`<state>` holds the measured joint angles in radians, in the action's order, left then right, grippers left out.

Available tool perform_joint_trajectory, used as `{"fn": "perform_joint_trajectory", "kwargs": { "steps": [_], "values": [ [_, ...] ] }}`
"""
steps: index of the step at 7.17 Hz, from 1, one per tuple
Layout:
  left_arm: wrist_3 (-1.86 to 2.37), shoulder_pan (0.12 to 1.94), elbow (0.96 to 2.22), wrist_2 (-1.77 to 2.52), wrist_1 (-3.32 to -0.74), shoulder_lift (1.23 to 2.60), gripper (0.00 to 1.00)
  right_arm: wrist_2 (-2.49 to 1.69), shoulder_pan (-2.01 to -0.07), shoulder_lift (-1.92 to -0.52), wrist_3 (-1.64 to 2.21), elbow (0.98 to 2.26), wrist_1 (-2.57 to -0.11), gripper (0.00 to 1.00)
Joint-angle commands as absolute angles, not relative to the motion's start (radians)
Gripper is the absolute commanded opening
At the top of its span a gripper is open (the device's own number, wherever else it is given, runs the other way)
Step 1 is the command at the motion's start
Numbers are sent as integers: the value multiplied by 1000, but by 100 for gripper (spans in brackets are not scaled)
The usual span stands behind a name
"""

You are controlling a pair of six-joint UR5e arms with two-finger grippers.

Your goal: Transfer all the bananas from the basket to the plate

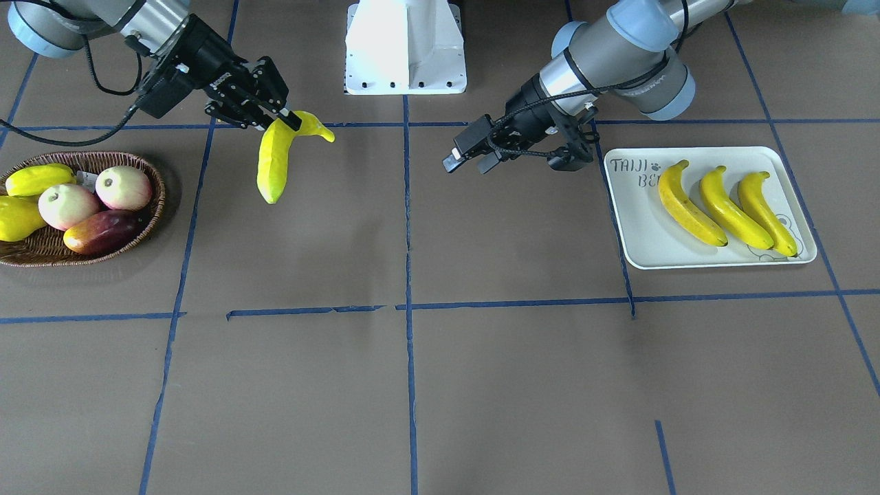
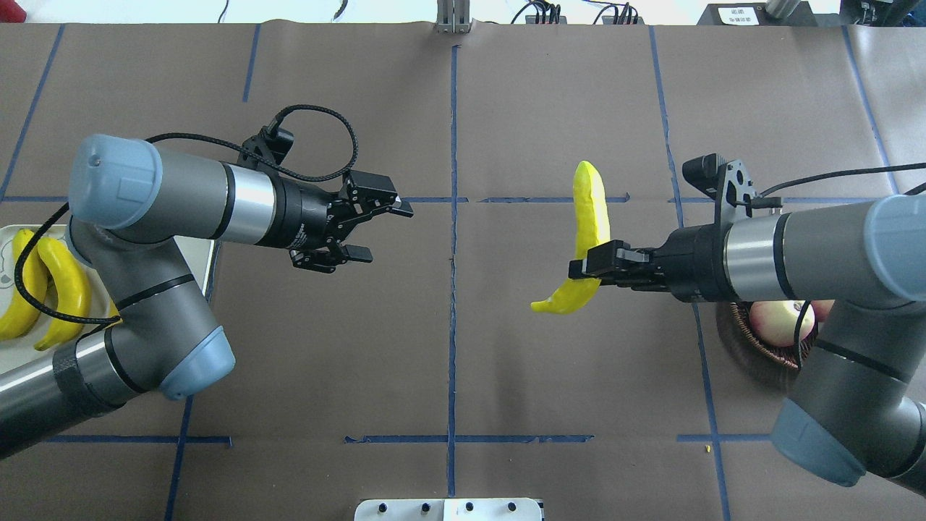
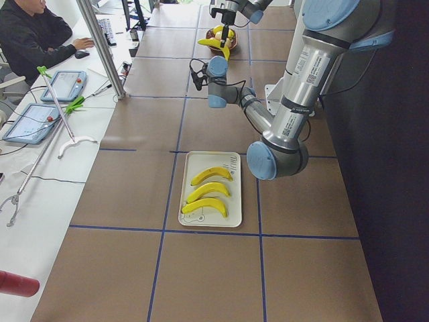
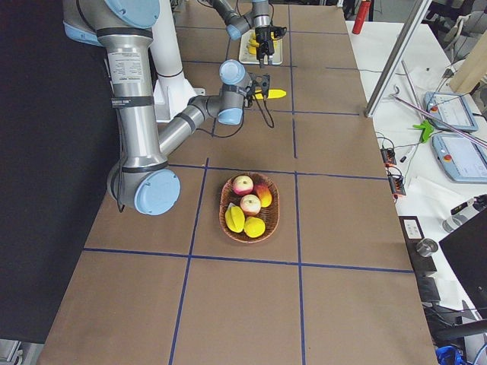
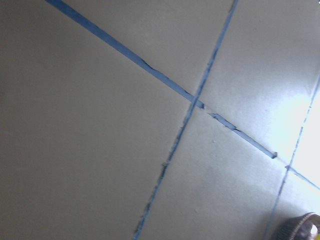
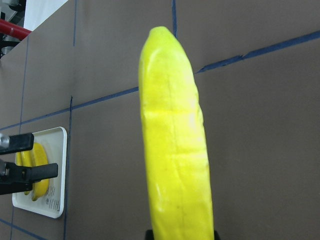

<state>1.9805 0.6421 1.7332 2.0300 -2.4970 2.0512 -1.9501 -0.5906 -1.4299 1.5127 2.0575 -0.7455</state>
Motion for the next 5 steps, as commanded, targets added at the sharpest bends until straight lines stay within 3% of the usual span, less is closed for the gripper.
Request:
{"fn": "perform_joint_trajectory", "kwargs": {
  "steps": [1, 5],
  "values": [
    [2034, 635, 1730, 2029, -2502, 2135, 99, -1918, -493, -1376, 1511, 2034, -741, 0],
    [2028, 608, 1695, 2026, -2490, 2158, 99, -1795, -382, -1246, 1511, 1973, -762, 0]
  ]
}}
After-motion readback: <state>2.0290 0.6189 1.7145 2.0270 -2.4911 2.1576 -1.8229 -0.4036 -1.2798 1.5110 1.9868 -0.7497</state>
